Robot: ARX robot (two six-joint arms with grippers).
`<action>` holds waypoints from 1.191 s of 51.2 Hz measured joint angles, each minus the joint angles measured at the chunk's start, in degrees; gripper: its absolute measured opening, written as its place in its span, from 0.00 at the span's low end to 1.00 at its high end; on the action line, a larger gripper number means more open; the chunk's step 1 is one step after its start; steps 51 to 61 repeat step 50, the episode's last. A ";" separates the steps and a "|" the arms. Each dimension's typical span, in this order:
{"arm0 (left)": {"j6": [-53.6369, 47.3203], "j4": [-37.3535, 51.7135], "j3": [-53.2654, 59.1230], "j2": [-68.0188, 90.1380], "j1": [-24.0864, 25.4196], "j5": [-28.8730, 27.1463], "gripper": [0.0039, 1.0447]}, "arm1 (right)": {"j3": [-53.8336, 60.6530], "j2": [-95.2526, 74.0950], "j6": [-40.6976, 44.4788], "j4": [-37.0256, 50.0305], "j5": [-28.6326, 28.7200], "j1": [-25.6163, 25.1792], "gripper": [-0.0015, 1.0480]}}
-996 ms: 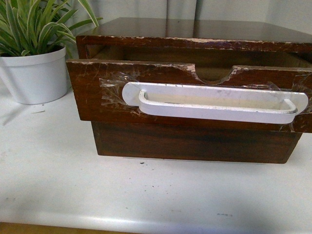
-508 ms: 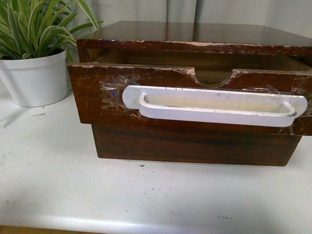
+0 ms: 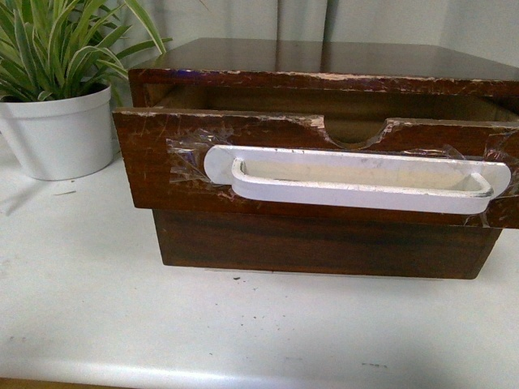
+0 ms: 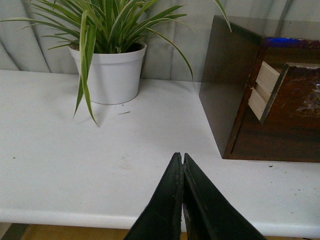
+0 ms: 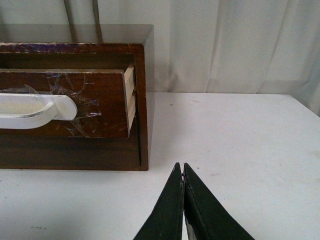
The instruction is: Open drawer
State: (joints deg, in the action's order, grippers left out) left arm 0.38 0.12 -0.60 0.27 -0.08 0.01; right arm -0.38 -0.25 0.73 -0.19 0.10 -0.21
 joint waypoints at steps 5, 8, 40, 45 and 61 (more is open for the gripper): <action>0.02 0.00 0.00 0.00 0.00 0.00 0.18 | 0.00 -0.02 0.00 0.00 0.00 0.00 0.11; 0.04 0.00 0.00 0.00 0.00 0.00 0.28 | 0.00 0.00 0.00 0.00 0.00 0.00 0.21; -0.09 0.00 0.00 -0.02 0.00 0.02 0.94 | 0.00 -0.02 -0.13 0.00 0.00 0.00 0.91; -0.09 0.00 0.00 -0.02 0.00 0.00 0.94 | 0.00 -0.02 -0.13 0.00 0.00 0.00 0.91; -0.09 0.00 0.00 -0.02 0.00 0.00 0.94 | 0.00 -0.02 -0.13 0.00 0.00 0.00 0.91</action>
